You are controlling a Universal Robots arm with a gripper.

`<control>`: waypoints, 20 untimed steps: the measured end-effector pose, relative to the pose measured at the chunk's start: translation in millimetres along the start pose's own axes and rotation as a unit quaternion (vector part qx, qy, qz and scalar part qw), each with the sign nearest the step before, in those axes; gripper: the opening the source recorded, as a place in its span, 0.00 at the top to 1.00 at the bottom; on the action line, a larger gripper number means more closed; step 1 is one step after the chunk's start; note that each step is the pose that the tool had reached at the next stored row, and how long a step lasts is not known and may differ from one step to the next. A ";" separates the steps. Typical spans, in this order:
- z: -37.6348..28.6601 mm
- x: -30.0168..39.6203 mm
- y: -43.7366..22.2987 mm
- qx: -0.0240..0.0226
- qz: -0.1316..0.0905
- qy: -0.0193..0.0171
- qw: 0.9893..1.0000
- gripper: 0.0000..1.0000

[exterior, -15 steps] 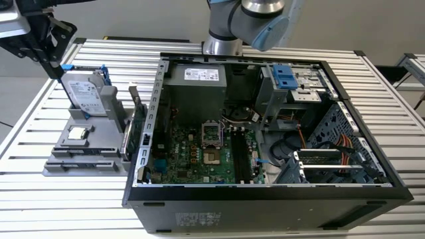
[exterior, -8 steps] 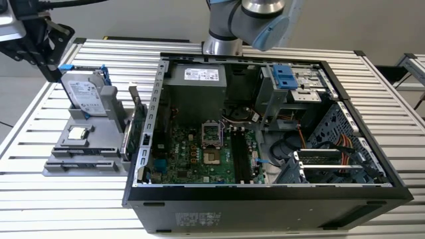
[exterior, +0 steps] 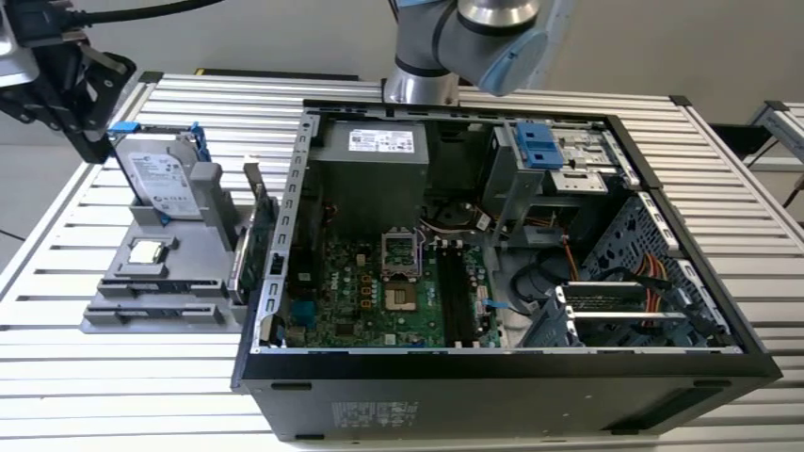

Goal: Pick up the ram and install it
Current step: 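Reach for the ram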

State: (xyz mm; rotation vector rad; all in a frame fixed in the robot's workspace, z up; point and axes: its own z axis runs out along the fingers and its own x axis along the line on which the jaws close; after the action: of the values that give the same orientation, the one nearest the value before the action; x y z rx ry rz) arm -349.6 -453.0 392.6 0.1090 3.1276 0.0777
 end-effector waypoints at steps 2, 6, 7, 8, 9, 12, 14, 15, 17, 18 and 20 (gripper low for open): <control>-0.1 -0.2 -2.7 0.000 0.001 0.000 1.000 1.00; -0.4 -0.6 -8.7 0.000 0.001 0.000 1.000 1.00; -0.5 -0.7 -10.4 0.000 0.001 0.001 1.000 1.00; -0.6 -0.9 -12.1 0.000 0.001 0.001 1.000 1.00; -0.6 -1.0 -13.7 -0.001 0.001 0.001 1.000 1.00; -0.9 -1.3 -18.3 -0.001 0.001 0.001 1.000 1.00; -1.0 -1.5 -21.1 -0.001 0.001 0.001 1.000 1.00; -1.1 -1.6 -22.6 -0.001 0.001 0.001 1.000 1.00; -1.2 -1.8 -25.1 -0.002 0.001 0.001 1.000 1.00; -1.3 -1.9 -26.4 -0.002 0.001 0.001 1.000 1.00; -1.4 -2.0 -29.0 -0.002 0.001 0.001 1.000 1.00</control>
State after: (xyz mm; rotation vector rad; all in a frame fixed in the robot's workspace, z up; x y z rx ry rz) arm -349.6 -482.1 392.6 0.1123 3.1291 0.0831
